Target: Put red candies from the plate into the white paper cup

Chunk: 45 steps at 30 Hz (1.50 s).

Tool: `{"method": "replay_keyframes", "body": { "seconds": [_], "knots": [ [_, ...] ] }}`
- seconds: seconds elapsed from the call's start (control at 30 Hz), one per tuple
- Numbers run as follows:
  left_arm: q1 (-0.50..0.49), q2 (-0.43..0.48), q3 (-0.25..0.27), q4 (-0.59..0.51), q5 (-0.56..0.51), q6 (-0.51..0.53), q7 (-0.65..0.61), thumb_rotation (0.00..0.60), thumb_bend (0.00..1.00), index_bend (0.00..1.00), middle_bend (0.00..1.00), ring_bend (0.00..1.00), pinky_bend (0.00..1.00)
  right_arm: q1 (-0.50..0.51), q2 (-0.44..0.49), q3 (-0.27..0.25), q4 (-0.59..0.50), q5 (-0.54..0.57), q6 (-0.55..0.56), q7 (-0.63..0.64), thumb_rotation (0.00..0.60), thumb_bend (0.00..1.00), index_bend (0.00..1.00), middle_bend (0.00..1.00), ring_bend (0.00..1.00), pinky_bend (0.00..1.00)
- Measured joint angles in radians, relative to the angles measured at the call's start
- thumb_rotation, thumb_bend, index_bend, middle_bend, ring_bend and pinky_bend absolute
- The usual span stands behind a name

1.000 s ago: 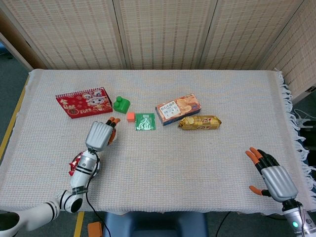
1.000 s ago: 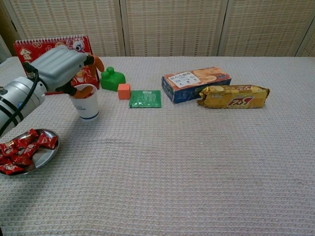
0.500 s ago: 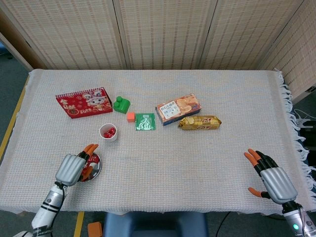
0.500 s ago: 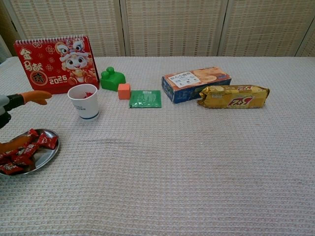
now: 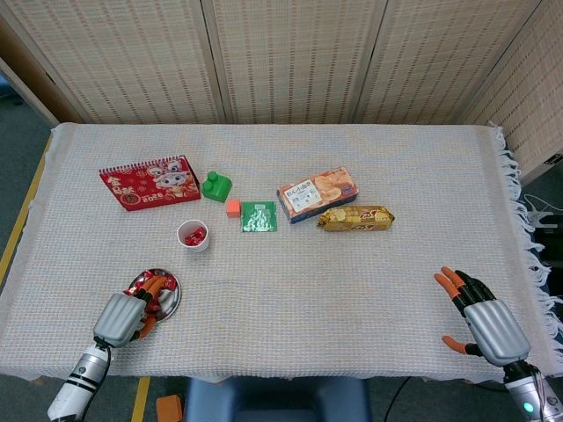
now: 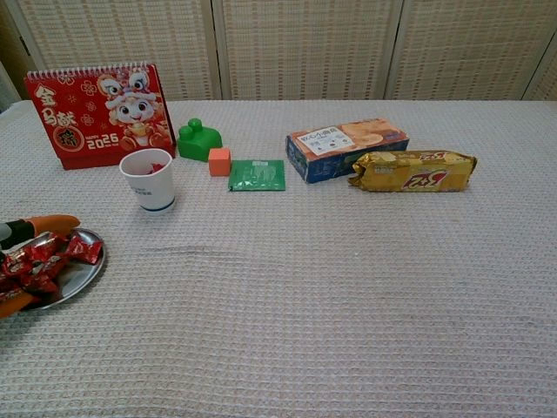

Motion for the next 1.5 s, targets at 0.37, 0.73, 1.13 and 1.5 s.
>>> {"method": "replay_keyframes", "body": {
  "seconds": [0.37,0.73,1.13,1.5],
  "knots": [
    [-0.004,-0.015,-0.026,0.022,-0.043,-0.039,0.06,0.6,0.38,0.1,0.17,0.84,1.0,0.001,0.0,0.0,0.0,-0.001,-0.001,0.002,0.6,0.06,0.0,0.0,0.0,0.13],
    [-0.011,-0.021,-0.047,0.04,-0.081,-0.075,0.093,0.6,0.38,0.23,0.32,0.84,1.0,0.0,0.001,0.0,-0.001,0.0,0.0,0.001,0.6,0.06,0.0,0.0,0.0,0.13],
    [-0.002,-0.064,-0.045,0.099,-0.039,-0.04,0.09,0.6,0.37,0.4,0.43,0.84,1.0,-0.002,0.004,0.0,-0.001,-0.001,0.003,0.006,0.6,0.06,0.0,0.0,0.0,0.13],
    [0.008,-0.081,-0.039,0.124,-0.01,-0.023,0.08,0.6,0.38,0.49,0.5,0.84,1.0,-0.001,0.006,0.0,-0.001,-0.002,0.002,0.012,0.6,0.06,0.0,0.0,0.0,0.13]
  ]
}}
